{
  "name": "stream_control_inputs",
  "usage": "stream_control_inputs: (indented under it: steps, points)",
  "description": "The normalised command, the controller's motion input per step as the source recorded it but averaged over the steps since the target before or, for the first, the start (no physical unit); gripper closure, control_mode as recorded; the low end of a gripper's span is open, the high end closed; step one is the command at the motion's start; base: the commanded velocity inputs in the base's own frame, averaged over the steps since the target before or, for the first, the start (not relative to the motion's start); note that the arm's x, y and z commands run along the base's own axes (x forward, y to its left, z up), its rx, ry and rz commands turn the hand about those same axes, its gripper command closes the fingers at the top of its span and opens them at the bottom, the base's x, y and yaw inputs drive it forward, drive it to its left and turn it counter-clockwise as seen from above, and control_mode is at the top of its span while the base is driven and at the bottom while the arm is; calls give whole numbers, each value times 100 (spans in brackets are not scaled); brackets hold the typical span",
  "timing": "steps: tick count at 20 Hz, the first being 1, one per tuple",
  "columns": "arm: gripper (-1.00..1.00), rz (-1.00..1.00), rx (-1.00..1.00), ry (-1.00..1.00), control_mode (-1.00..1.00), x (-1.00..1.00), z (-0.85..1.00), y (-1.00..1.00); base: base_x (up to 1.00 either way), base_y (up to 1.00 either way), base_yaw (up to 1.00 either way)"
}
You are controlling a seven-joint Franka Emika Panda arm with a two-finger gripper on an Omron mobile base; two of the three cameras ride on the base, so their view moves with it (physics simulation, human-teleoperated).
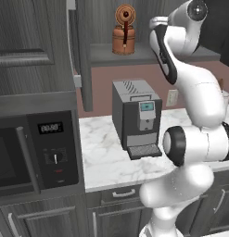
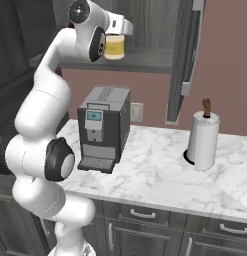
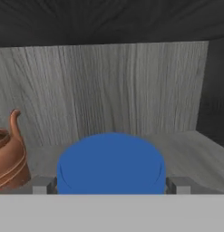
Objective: The dining table condiment station is running low on mayonnaise. Refill the condiment station by opening the cabinet and taking the mayonnaise from the cabinet and placing it on the dining table.
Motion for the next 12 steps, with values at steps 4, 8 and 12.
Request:
stream_control_inputs:
  steps: [4,8,12]
  points:
    - [100,0,0,-1,-100,-100,0,-11,0,0,0]
    - [100,0,0,0,-100,-100,0,-11,0,0,0]
    - [100,0,0,0,-100,-100,0,-10,0,0,0]
